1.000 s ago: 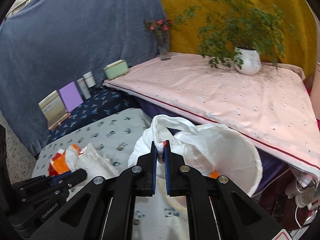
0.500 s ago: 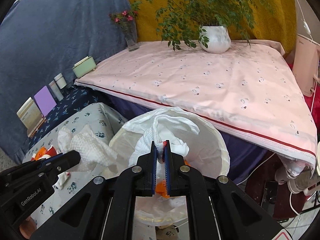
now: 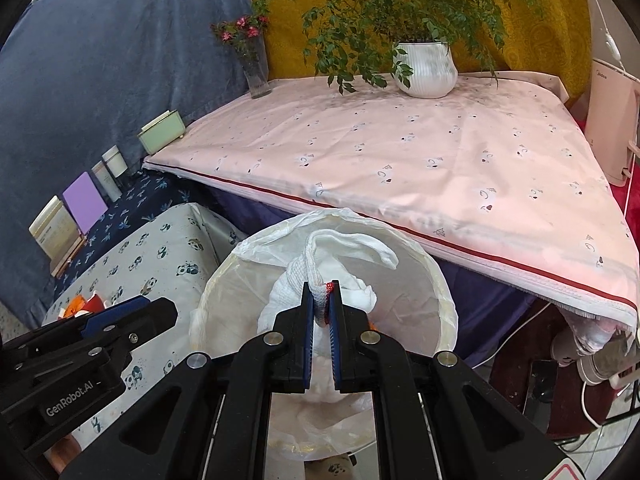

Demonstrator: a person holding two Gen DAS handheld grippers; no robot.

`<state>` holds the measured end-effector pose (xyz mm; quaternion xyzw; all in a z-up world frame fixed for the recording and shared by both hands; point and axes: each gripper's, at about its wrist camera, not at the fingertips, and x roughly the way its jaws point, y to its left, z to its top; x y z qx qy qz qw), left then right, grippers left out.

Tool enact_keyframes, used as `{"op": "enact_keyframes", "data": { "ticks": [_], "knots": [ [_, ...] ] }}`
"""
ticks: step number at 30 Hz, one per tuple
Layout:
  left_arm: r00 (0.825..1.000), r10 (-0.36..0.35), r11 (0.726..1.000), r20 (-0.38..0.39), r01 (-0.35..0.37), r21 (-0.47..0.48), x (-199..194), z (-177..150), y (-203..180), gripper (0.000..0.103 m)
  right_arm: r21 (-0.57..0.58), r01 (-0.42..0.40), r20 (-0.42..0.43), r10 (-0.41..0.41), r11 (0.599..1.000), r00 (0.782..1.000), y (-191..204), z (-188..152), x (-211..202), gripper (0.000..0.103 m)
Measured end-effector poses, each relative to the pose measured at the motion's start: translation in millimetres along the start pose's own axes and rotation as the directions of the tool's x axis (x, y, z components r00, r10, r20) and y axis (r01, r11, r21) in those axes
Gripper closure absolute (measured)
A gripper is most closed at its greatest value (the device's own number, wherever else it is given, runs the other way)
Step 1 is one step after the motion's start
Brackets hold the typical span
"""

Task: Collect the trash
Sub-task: 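Carry the white tissue in the left tool and white cloth in the right tool over the bin, opening both, then move both open tools back over the remaining trash on the table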

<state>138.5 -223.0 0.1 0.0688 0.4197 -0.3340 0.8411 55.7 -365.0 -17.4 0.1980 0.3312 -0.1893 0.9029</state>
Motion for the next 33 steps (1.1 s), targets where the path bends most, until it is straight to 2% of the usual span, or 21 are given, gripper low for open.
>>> {"op": "enact_keyframes", "data": {
  "ticks": [7, 9, 12, 15, 19, 24, 28, 31, 33],
  "knots": [
    [1.0, 0.018, 1.0, 0.0, -0.018, -0.026, -2, -3, 12, 0.073, -0.004, -0.004, 0.004, 0.004, 1.0, 1.0, 7, 1, 2, 0.09],
    [1.0, 0.025, 0.999, 0.002, -0.025, -0.04, -3, -3, 17, 0.069, -0.009, -0.002, 0.005, 0.002, 1.0, 1.0, 10, 2, 2, 0.09],
    [0.999, 0.035, 0.998, 0.009, -0.034, -0.056, -7, -5, 24, 0.061, -0.014, -0.002, 0.013, 0.002, 1.0, 1.0, 15, 3, 0, 0.084],
    [0.998, 0.052, 0.996, 0.023, -0.051, -0.07, -13, -7, 33, 0.057, -0.016, -0.005, 0.032, 0.005, 1.0, 0.999, 21, 5, -5, 0.073],
    [0.997, 0.069, 0.993, 0.032, -0.065, -0.1, -22, -10, 49, 0.057, -0.027, -0.012, 0.042, 0.013, 1.0, 0.999, 32, 7, -9, 0.07],
    [0.994, 0.097, 0.985, 0.047, -0.089, -0.146, -37, -16, 74, 0.056, -0.057, -0.037, 0.042, 0.04, 0.998, 0.998, 56, 5, -13, 0.069],
    [0.991, 0.124, 0.977, 0.057, -0.112, -0.179, -49, -22, 95, 0.056, -0.085, -0.059, 0.037, 0.062, 0.995, 0.997, 78, 0, -15, 0.062],
    [0.987, 0.148, 0.969, 0.062, -0.132, -0.211, -59, -28, 113, 0.055, -0.104, -0.08, 0.028, 0.083, 0.991, 0.996, 95, -3, -15, 0.061],
    [0.984, 0.167, 0.961, 0.066, -0.148, -0.233, -66, -32, 125, 0.051, -0.118, -0.092, 0.023, 0.095, 0.989, 0.995, 107, -6, -15, 0.06]
  ]
}}
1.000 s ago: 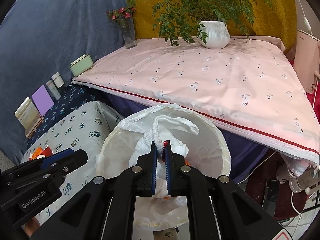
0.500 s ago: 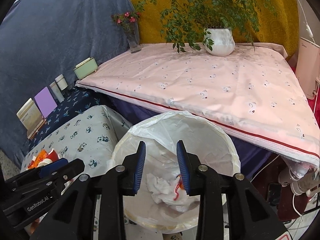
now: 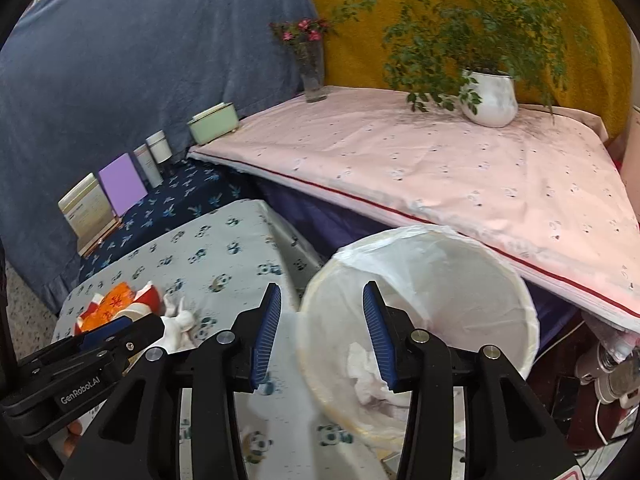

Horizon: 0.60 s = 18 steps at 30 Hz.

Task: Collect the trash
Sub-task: 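Move both open tools back over the remaining trash on the table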

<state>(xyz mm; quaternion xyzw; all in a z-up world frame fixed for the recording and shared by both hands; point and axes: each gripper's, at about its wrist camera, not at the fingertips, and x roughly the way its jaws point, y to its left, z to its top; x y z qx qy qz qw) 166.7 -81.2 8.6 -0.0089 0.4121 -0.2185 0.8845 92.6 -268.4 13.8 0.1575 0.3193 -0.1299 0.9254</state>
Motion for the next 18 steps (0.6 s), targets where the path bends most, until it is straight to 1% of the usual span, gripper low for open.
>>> {"op": "enact_keyframes", "data": {
  "ticks": [3, 7, 18],
  "knots": [
    [0.999, 0.039, 0.999, 0.018, -0.038, -0.036, -8, -2, 22, 0.047, -0.025, -0.022, -0.008, 0.022, 0.999, 1.0, 20, -3, 1, 0.059],
    [0.996, 0.082, 0.993, 0.024, -0.079, -0.084, -17, -8, 54, 0.046, -0.065, -0.05, -0.021, 0.049, 0.997, 0.999, 48, -10, 2, 0.055],
    [0.984, 0.176, 0.965, 0.01, -0.171, -0.201, -37, -30, 129, 0.046, -0.147, -0.117, -0.085, 0.105, 0.982, 0.991, 111, -33, 16, 0.055]
  ]
}}
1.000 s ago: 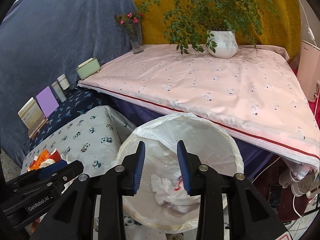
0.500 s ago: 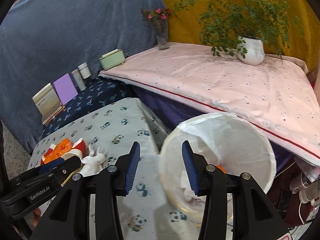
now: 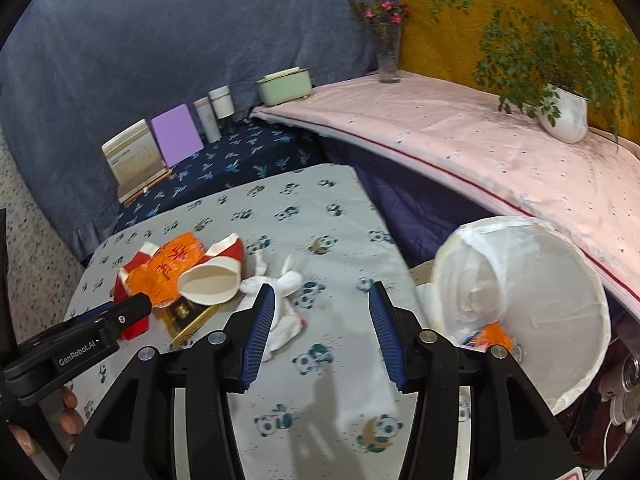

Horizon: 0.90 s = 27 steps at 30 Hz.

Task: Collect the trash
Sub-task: 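Move both open tools back over the remaining trash on the table, then grasp the red envelope with the left tool while the right tool grasps the white glove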

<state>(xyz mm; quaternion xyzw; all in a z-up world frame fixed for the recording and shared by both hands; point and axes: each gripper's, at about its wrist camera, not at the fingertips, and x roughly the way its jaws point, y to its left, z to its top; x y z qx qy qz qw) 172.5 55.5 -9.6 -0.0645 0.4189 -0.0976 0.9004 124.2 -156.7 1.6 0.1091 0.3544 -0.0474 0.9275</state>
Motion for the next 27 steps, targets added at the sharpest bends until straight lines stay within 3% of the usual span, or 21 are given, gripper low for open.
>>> {"op": "enact_keyframes", "data": {
  "ticks": [4, 10, 13, 27],
  "knots": [
    [0.999, 0.038, 0.998, -0.005, -0.038, -0.04, 1, -2, 28, 0.046, -0.021, -0.012, -0.022, 0.011, 1.0, 1.0, 17, -4, 11, 0.055],
    [0.995, 0.098, 0.99, -0.023, -0.099, -0.095, 10, -4, 66, 0.046, -0.041, -0.016, -0.043, 0.014, 0.999, 0.999, 33, -9, 26, 0.046],
    [0.992, 0.123, 0.985, -0.03, -0.126, -0.122, 15, -5, 81, 0.04, -0.047, -0.015, -0.06, 0.012, 0.999, 0.998, 40, -12, 36, 0.045],
    [0.983, 0.169, 0.972, -0.075, -0.179, -0.155, 50, 0, 111, 0.031, -0.058, -0.003, -0.145, -0.005, 0.998, 0.989, 54, -22, 96, 0.04]
  ]
}}
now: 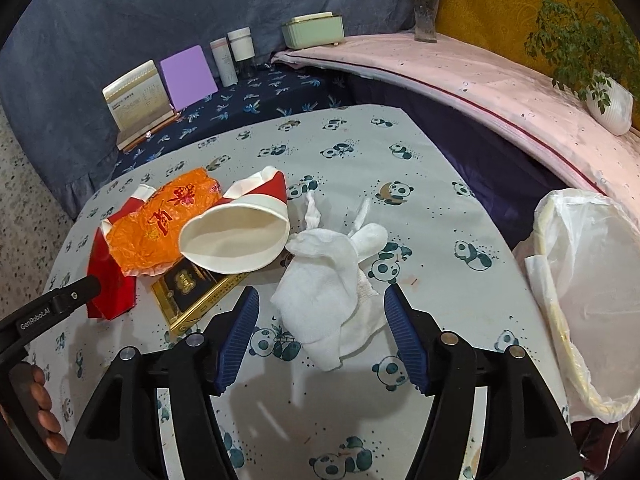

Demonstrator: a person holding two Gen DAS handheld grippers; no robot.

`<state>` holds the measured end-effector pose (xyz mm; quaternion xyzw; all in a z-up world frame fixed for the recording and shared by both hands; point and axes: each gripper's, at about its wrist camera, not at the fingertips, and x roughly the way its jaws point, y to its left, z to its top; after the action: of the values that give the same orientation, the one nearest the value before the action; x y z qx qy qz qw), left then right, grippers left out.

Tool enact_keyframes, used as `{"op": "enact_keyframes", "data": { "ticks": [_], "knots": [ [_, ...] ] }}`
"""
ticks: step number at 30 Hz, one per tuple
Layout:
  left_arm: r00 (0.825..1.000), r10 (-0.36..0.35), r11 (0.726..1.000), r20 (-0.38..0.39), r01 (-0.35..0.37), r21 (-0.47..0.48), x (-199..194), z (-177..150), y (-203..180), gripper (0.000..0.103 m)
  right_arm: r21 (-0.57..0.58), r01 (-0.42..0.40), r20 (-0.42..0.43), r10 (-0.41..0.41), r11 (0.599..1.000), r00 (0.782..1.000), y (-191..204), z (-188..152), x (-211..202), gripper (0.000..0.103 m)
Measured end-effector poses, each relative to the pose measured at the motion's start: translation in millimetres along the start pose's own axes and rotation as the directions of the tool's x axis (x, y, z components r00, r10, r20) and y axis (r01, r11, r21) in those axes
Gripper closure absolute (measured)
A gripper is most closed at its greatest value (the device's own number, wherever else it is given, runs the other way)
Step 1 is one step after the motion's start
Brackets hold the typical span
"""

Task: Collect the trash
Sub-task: 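Grasp the red envelope with the left tool while the right tool grasps the white glove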

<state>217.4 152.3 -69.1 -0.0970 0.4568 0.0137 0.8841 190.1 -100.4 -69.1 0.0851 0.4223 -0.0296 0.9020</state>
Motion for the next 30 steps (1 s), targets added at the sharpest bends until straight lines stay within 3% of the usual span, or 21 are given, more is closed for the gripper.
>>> {"op": "enact_keyframes", "data": {
  "ticks": [4, 8, 9, 11, 15, 19, 30],
  "knots": [
    [1.0, -0.013, 1.0, -0.016, 0.013, -0.007, 8, 2, 4, 0.036, 0.01, 0.006, -0.018, -0.006, 1.0, 1.0, -2, -1, 12, 0.04],
    [0.998, -0.036, 0.999, -0.044, 0.036, 0.0, 12, 1, 5, 0.058, 0.019, 0.007, -0.031, -0.006, 1.0, 0.999, -4, -4, 19, 0.041],
    [0.998, -0.043, 0.999, -0.049, 0.043, 0.002, 12, 1, 5, 0.068, 0.02, 0.006, -0.032, -0.005, 1.0, 0.999, -4, -5, 19, 0.043],
    [0.998, -0.044, 0.999, -0.048, 0.044, 0.012, 11, 0, 3, 0.078, 0.017, -0.011, -0.041, 0.012, 1.0, 0.999, -3, -6, 20, 0.059],
    [0.998, -0.042, 0.999, -0.039, 0.043, 0.029, 2, -2, -1, 0.098, 0.007, -0.024, -0.046, 0.024, 1.0, 0.999, -1, -8, 16, 0.079],
    [0.998, -0.053, 0.998, -0.016, 0.054, 0.042, -14, -5, -7, 0.1, 0.014, -0.035, -0.021, 0.035, 0.999, 0.999, -3, -9, -1, 0.085],
    [0.991, -0.113, 0.99, 0.065, 0.107, 0.093, -71, -11, -38, 0.101, 0.03, -0.054, 0.093, 0.051, 0.998, 0.994, -16, 0, -65, 0.086]
  ]
}}
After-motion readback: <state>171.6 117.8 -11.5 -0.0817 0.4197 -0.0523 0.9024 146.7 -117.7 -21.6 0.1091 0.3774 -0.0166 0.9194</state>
